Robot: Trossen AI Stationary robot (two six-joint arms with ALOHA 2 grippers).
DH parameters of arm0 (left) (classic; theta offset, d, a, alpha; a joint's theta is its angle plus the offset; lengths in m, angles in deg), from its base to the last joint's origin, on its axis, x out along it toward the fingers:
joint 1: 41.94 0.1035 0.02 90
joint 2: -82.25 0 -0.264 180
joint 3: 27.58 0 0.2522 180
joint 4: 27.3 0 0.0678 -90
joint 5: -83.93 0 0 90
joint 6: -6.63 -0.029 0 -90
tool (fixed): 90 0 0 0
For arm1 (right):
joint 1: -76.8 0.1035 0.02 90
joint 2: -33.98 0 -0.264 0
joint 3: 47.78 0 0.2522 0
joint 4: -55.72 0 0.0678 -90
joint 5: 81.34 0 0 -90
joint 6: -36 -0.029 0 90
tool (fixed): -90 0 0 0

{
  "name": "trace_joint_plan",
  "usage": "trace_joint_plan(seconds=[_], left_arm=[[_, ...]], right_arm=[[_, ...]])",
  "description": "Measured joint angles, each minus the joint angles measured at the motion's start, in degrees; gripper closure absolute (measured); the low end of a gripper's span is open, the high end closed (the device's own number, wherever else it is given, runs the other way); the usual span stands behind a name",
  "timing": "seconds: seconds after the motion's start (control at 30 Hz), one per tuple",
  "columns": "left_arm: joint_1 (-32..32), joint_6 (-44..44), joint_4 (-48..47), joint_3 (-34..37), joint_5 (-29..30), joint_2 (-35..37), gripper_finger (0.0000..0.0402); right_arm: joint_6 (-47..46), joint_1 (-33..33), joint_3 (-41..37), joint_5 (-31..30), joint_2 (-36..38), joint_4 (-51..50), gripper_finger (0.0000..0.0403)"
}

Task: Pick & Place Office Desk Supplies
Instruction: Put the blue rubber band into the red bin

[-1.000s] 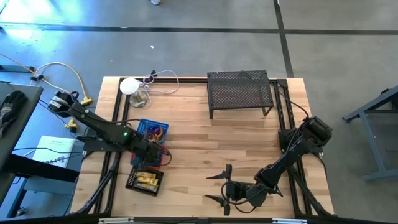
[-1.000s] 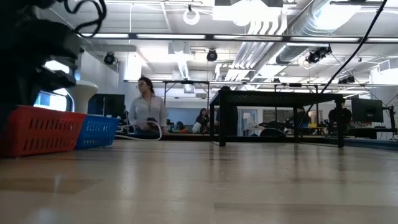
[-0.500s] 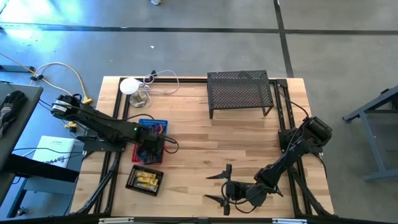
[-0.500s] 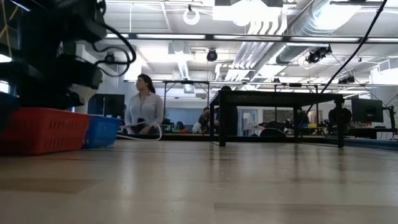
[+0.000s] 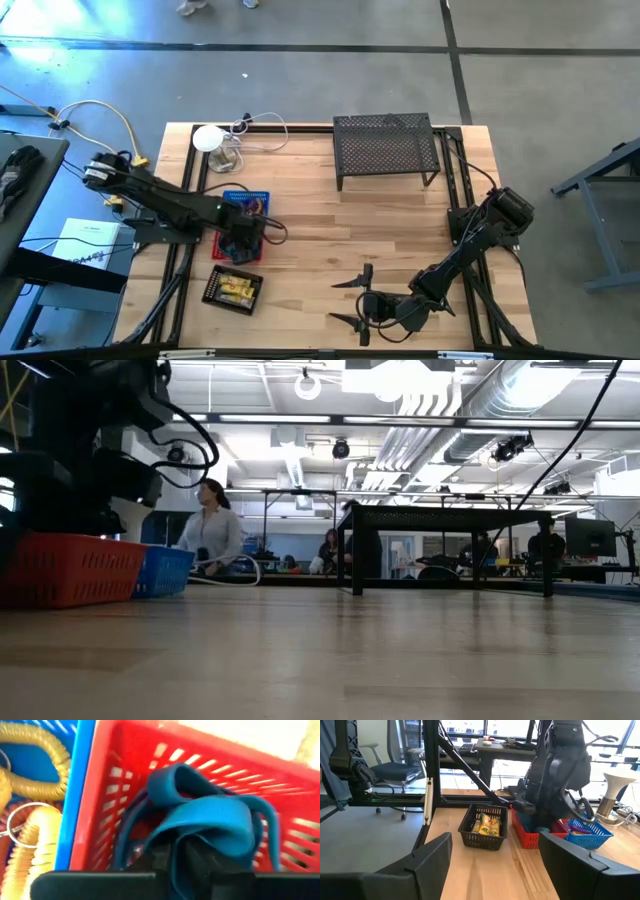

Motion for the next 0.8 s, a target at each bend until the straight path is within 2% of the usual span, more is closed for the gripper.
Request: trace_joint_plan(seconds=[0.37, 0.8], left_arm=[[0.0, 3.0, -5.2, 0.0, 1.2, 7.3, 0.0297], [0.0, 1.9, -7.2, -0.1, 2.1, 15.8, 0.0291]], right_arm=[[0.0, 0.0, 0.0, 0.0, 0.0, 0.0, 0.0118], [0.0, 0.0, 0.0, 0.0, 0.0, 0.0, 0.0118]])
